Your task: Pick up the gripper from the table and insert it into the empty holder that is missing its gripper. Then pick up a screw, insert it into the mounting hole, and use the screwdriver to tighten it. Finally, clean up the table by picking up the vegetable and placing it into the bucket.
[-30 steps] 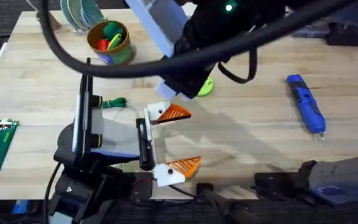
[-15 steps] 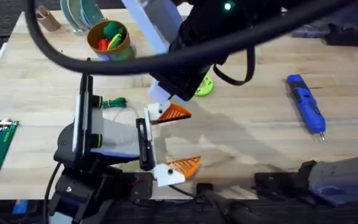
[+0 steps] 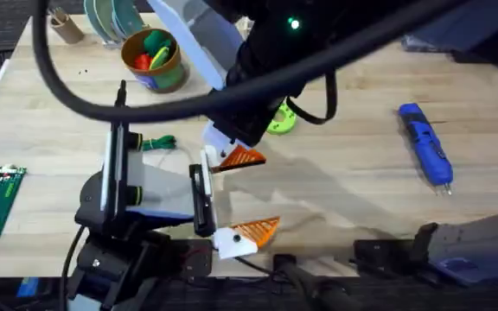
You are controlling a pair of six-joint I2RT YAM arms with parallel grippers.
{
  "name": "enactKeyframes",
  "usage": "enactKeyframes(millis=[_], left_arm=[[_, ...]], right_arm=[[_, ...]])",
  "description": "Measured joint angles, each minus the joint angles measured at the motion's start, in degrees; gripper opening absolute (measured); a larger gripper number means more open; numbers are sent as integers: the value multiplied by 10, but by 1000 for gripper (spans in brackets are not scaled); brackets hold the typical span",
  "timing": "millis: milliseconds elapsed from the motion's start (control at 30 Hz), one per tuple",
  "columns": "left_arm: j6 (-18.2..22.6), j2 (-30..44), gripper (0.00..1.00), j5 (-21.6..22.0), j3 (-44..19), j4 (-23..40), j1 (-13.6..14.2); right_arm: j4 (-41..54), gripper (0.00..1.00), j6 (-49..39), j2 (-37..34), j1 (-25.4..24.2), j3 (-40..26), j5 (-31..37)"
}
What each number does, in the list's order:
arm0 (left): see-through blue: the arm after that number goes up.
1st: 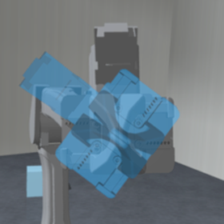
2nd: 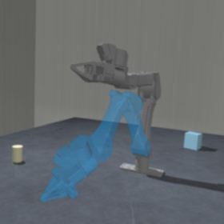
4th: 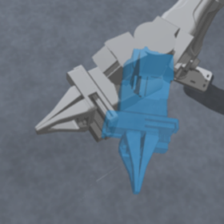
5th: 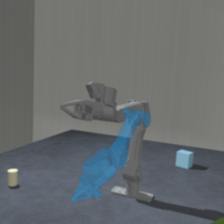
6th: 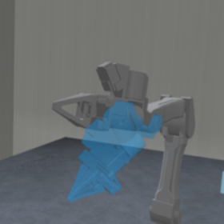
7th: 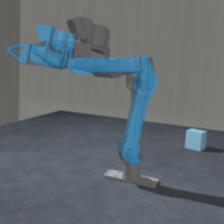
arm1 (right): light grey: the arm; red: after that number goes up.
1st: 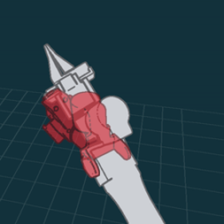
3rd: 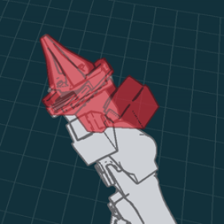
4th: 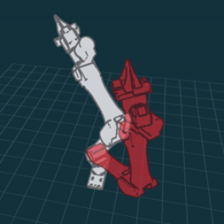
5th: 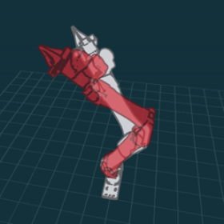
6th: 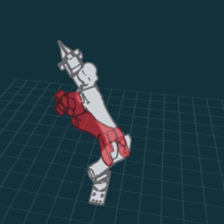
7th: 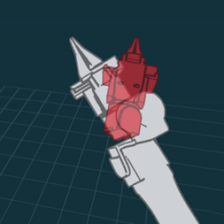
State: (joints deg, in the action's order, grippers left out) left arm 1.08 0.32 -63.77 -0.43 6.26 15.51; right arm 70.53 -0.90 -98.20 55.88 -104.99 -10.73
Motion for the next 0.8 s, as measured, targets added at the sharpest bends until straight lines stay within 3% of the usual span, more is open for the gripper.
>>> enactKeyframes(millis=[800], left_arm=[[0,0,993,0,0,0,0]], right_arm=[[5,8,13,-8,31,0,56]])
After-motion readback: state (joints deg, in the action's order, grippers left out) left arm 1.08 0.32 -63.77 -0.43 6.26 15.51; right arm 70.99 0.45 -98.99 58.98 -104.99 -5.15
